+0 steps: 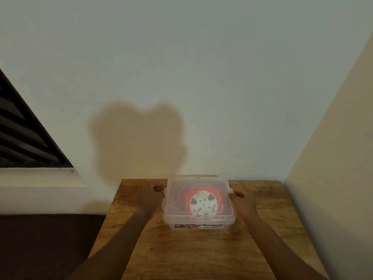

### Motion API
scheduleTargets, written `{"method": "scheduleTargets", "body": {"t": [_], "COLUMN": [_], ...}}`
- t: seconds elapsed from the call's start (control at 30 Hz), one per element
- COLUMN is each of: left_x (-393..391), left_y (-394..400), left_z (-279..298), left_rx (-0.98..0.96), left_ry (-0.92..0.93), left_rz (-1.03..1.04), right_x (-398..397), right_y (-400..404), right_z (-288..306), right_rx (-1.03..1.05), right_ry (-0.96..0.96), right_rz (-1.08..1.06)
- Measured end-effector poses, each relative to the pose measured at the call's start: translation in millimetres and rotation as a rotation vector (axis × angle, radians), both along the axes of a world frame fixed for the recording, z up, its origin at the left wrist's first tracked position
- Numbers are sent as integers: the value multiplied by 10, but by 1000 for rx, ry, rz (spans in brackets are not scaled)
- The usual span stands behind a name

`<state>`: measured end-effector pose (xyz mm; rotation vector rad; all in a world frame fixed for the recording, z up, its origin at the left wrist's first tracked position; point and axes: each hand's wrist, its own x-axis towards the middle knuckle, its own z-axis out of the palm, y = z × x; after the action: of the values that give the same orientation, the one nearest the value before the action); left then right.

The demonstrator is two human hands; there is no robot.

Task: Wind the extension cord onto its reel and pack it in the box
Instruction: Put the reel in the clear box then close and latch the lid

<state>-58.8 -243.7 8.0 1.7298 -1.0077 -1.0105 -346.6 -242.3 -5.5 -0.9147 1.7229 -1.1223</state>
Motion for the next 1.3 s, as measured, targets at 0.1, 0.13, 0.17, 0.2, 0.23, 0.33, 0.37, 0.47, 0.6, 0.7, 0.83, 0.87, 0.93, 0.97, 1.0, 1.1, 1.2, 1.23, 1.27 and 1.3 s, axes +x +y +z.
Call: {"method": "scheduleTargets", "body": {"t": [0.1, 0.13, 0.17, 0.2, 0.23, 0.33, 0.37, 0.47, 0.6, 0.7, 0.83, 0.87, 0.93, 0.97, 1.0, 1.1, 1.2, 1.23, 1.27, 1.3], "left_x": [13, 16, 18, 21, 25, 40, 39, 12, -6, 7, 16, 17, -1, -11, -20, -85, -243, -294, -331, -354], "left_y": [29, 41, 54, 65, 77, 138, 157, 204, 211, 219, 229, 226, 225, 229, 238, 310, 502, 564, 608, 637], "left_z": [-42, -47, -58, -76, -101, -190, -220, -270, -318, -371, -426, -430, -422, -412, -406, -445, -565, -602, -636, -667], "left_rx": [-7, -6, -7, -10, -16, -25, -24, -32, -40, -27, -1, -3, -6, -5, -3, 9, -30, -52, -64, -60], "left_ry": [-16, -19, -27, -42, -55, -25, -9, 10, 0, -15, -21, -20, -23, -32, -42, -49, -69, -86, -100, -104], "left_rz": [-15, -19, -28, -36, -35, -6, -2, -6, -4, -1, -8, -12, -12, -10, -7, 30, 89, 130, 177, 214], "right_x": [-15, -23, -28, -30, -33, -13, -5, 42, 97, 93, 121, 121, 100, 91, 87, 65, 34, 40, 54, 63], "right_y": [19, 20, 19, 19, 22, 76, 107, 189, 233, 302, 410, 412, 397, 382, 373, 378, 377, 374, 367, 342], "right_z": [-53, -66, -73, -83, -95, -173, -210, -306, -298, -375, -460, -467, -468, -470, -473, -471, -464, -439, -401, -360], "right_rx": [-19, -21, -23, -29, -42, -101, -126, -190, -210, -143, -91, -87, -82, -80, -81, -98, -111, -103, -94, -89], "right_ry": [45, 53, 60, 71, 89, 152, 189, 250, 219, 200, 197, 207, 248, 270, 293, 343, 370, 396, 454, 559], "right_rz": [16, 22, 29, 37, 44, 55, 65, 96, 69, 6, -8, -5, 14, 21, 26, 39, 71, 83, 95, 110]}}
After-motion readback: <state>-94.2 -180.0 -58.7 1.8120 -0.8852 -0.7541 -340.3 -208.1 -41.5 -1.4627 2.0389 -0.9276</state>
